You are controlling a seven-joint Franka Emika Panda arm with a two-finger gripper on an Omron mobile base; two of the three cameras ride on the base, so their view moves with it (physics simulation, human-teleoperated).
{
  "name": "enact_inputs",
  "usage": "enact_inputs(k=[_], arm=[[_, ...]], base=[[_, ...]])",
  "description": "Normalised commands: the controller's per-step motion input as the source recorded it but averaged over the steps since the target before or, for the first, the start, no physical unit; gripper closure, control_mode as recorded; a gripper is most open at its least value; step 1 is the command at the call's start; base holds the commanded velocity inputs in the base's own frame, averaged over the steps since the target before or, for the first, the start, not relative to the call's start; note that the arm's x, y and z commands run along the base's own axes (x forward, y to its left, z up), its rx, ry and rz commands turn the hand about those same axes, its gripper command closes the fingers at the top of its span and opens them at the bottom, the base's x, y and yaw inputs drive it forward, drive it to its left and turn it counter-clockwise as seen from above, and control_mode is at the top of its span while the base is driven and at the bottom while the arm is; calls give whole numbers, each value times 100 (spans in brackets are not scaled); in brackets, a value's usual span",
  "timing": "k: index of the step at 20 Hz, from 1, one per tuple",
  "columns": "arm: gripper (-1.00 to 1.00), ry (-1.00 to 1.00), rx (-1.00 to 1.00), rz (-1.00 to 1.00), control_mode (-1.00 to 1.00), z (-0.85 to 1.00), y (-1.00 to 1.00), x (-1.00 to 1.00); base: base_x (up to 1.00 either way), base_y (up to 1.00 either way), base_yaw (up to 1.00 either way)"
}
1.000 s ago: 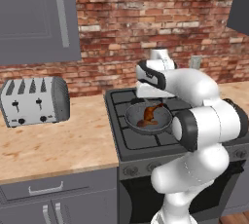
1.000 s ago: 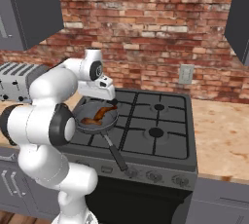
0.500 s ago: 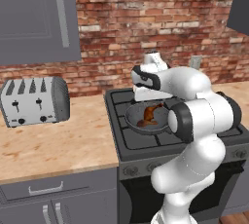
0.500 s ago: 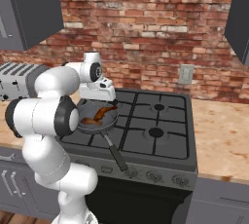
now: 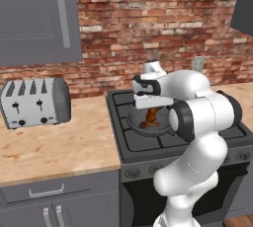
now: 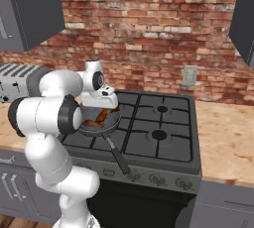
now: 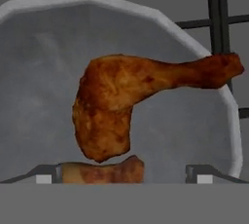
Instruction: Take the chicken drumsticks from the pan and place one on each plate on the dining counter.
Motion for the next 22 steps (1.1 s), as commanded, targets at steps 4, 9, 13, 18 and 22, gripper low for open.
enact_inputs(k=[4, 9, 13, 18, 22], arm=[[-100, 0, 0, 0, -100, -27, 0, 20], [-100, 0, 0, 0, -100, -19, 0, 23], [-100, 0, 2, 0, -100, -15, 0, 18], [-100, 0, 4, 0, -100, -19, 0, 9], [-100, 0, 5, 0, -100, -25, 0, 7]], base=[[0, 0, 0], [0, 0, 0], [0, 0, 0], [0, 0, 0], [0, 0, 0]])
